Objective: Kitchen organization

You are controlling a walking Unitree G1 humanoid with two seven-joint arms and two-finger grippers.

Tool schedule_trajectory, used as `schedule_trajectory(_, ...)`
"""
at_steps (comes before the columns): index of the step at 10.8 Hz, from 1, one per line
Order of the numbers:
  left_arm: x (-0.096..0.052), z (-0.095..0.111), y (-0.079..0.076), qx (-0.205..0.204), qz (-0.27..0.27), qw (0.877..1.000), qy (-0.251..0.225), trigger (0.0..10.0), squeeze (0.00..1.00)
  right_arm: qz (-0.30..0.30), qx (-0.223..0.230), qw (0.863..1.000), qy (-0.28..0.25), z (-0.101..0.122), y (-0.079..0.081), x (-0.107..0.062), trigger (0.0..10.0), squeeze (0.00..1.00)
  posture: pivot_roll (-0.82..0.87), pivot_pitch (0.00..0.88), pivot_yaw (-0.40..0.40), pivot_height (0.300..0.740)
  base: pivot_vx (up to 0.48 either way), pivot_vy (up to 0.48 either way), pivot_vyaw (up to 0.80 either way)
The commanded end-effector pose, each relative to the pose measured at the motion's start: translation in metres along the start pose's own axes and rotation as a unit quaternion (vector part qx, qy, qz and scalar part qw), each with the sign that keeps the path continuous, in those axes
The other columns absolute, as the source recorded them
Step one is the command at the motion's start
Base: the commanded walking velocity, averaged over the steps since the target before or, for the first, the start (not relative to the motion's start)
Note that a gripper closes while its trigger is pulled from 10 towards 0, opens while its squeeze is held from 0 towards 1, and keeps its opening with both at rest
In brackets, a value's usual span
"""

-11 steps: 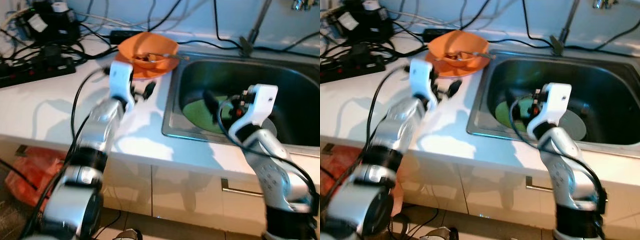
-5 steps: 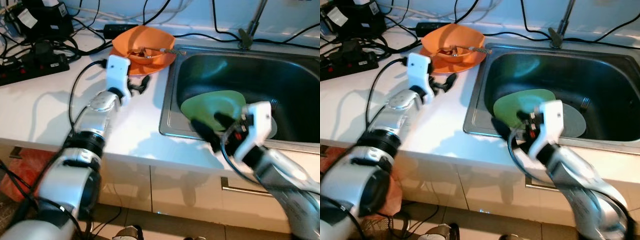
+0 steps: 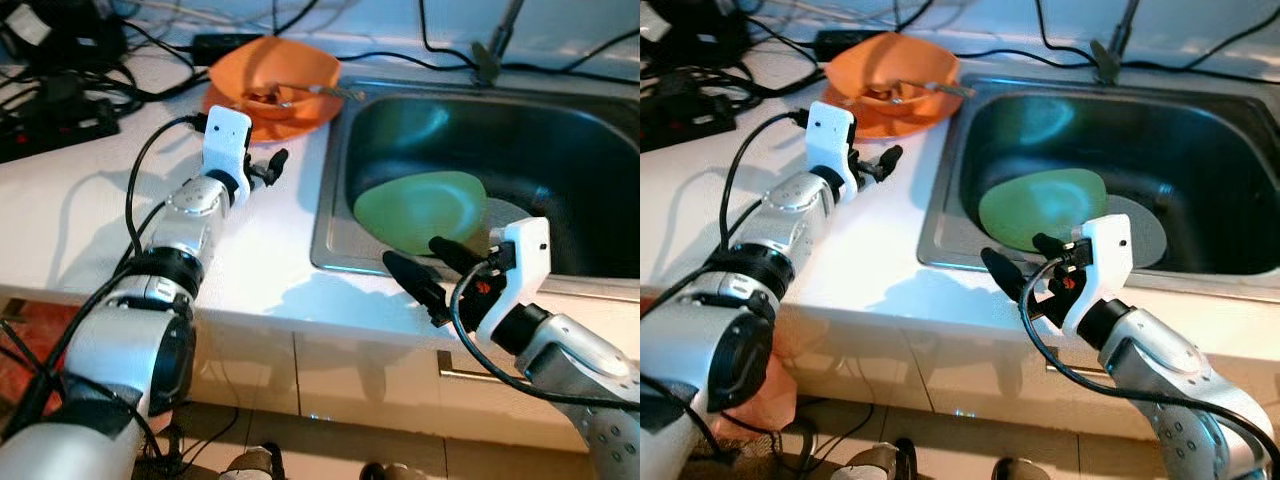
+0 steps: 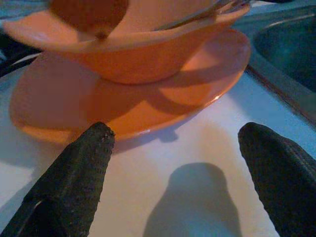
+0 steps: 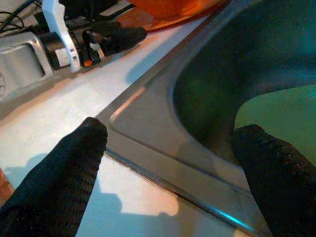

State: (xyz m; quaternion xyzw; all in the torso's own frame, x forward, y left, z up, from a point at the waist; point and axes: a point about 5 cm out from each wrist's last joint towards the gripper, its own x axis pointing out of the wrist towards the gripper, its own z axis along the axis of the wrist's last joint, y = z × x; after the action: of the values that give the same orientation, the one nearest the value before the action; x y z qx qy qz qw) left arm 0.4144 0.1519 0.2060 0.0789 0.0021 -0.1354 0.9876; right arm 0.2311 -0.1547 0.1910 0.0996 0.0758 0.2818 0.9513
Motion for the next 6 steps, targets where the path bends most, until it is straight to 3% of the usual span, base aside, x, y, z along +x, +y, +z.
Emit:
schedule_trajectory(1, 0.002, 0.008, 0.001, 0.015, 0.0, 1.0, -0.007, 10.0, 0.0, 0.001, 0.002, 1.0, -0.001, 0.001, 0.003, -0.005, 10.0, 0.0, -0.14, 0.185, 0.022, 0.74, 0.0, 0.0, 0.0)
schedule_trajectory(6, 0.002, 0.007, 0.008, 0.06, 0.014, 0.998, 0.022, 10.0, 0.0, -0.017, 0.014, 1.0, 0.002, -0.005, 0.007, -0.017, 10.0, 0.0, -0.18, 0.217, 0.029, 0.74, 0.0, 0.0, 0.0)
